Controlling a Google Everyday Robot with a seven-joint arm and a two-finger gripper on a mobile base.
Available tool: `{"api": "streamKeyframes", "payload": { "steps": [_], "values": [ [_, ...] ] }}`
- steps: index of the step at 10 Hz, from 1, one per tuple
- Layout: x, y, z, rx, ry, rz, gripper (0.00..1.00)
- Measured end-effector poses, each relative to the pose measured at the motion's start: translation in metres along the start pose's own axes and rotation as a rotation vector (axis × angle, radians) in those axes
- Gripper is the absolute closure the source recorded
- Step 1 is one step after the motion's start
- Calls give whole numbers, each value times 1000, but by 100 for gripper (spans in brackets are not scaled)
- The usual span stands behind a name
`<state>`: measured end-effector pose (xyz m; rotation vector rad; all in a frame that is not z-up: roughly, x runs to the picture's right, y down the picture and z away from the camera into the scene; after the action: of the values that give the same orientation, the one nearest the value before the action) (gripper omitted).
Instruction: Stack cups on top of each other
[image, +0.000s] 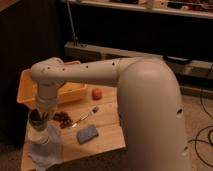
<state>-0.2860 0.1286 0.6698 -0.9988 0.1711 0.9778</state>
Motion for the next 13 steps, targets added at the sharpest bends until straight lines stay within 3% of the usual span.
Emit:
{"api": "streamKeyframes", "payload": {
  "steps": [5, 13],
  "values": [
    [-1, 14, 9, -4, 15, -30, 98],
    [-17, 3, 22, 0, 20, 37, 22]
  ]
}}
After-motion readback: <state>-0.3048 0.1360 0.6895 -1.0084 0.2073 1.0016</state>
